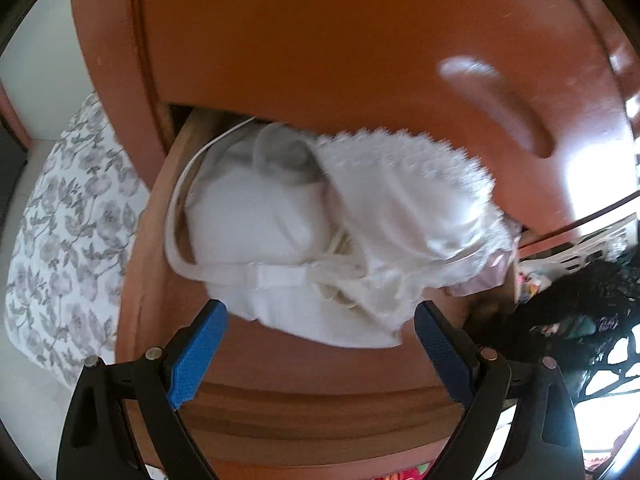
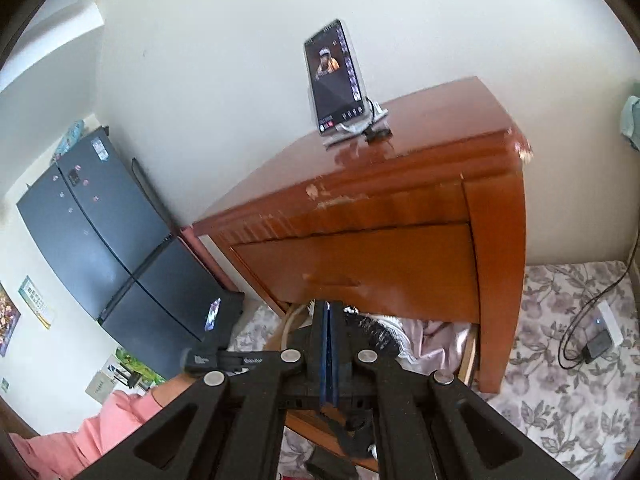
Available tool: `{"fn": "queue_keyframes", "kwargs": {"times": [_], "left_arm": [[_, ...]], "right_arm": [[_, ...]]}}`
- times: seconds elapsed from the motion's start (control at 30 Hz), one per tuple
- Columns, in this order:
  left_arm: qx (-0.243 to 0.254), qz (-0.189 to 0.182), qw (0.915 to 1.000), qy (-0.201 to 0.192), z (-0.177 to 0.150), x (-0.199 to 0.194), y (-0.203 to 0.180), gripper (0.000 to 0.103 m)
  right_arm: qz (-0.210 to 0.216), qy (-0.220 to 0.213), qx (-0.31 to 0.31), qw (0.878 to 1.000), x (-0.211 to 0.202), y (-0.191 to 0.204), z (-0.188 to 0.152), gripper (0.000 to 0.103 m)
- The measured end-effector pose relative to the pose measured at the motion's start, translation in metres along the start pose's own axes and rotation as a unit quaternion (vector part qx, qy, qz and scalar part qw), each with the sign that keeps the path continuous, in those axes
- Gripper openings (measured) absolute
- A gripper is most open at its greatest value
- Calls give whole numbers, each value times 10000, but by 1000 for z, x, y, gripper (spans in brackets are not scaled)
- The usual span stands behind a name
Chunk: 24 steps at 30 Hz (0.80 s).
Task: Take underwear out of drawer
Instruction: 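Lift the black lace with the right tool while the left grasps the white bra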
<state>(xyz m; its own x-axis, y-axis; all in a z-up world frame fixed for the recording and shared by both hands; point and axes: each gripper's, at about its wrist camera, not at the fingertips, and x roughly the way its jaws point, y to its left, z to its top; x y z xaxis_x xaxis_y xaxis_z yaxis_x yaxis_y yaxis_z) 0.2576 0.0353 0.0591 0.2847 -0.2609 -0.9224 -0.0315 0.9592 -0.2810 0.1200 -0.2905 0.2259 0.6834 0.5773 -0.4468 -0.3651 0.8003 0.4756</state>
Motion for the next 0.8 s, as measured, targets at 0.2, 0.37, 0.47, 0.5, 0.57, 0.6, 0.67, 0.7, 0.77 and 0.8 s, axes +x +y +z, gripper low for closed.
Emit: {"fn": "queue_keyframes", "kwargs": {"times": [0.2,0.37,0.47,0.5,0.57,0.6,0.67,0.7,0.77,0.8], "left_arm": [[-285,125,9985,447,-2,21,14,69],[-608,-43,9954,736,-3,45,19,45],[-749,-162,9940,775,-3,55,21,31],[-796,-207,9936,776,-4,58,21,30],[-936,-281,9925,737,-6,63,25,25],[-946,-286,9925,722,-7,64,26,23],[-874,-266,9937,646,-10,63,27,13],[-816,-300,9944,593,-12,62,27,11],[-755,-360,9955,451,-16,56,27,8],[-752,-385,9956,404,-17,54,28,7]], "right_arm": [[-6,113,130,9999,11,-11,-10,1],[5,188,135,9997,17,-13,-12,1],[0,245,121,9996,20,-12,-14,1],[-21,278,102,9996,21,-12,-14,1],[-40,308,108,9995,22,-12,-17,1],[-43,332,129,9994,23,-13,-18,1],[-52,351,141,9993,24,-13,-19,1],[-56,361,141,9992,25,-13,-20,1],[-64,381,161,9991,26,-13,-22,1],[-68,382,171,9991,26,-12,-22,1]]}}
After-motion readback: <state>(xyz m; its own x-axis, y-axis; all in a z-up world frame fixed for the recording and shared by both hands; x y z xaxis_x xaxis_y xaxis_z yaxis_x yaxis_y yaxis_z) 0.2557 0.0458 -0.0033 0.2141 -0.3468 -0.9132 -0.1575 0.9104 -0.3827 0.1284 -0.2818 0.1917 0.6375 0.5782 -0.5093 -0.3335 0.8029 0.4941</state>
